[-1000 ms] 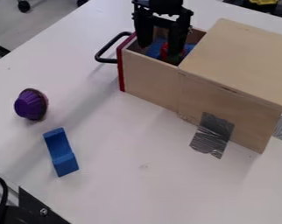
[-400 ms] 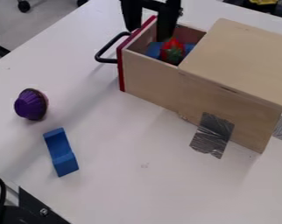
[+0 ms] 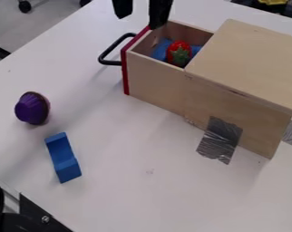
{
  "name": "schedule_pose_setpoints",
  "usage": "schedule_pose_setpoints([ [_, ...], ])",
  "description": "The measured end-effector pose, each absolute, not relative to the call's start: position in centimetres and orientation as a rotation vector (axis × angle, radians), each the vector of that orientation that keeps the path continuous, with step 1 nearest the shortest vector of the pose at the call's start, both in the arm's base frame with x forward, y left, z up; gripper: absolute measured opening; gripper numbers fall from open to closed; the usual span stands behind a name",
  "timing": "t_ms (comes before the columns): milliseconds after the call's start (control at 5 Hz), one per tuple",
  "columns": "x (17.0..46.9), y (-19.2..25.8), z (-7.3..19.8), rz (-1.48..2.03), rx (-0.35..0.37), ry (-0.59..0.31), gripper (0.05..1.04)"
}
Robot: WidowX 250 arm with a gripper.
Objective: Pick red object placed inside drawer
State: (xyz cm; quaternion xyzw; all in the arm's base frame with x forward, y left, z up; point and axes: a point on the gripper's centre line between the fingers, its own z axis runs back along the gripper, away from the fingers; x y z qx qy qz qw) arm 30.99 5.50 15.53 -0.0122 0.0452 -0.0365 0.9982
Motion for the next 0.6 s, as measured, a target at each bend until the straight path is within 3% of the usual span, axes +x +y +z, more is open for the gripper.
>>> schedule_pose_setpoints([
  [400, 30.62, 5.60, 16.81, -0.082, -0.037, 0.121, 0.999],
  [600, 30.67, 5.90, 16.06, -0.084, -0.029, 0.110, 0.999],
])
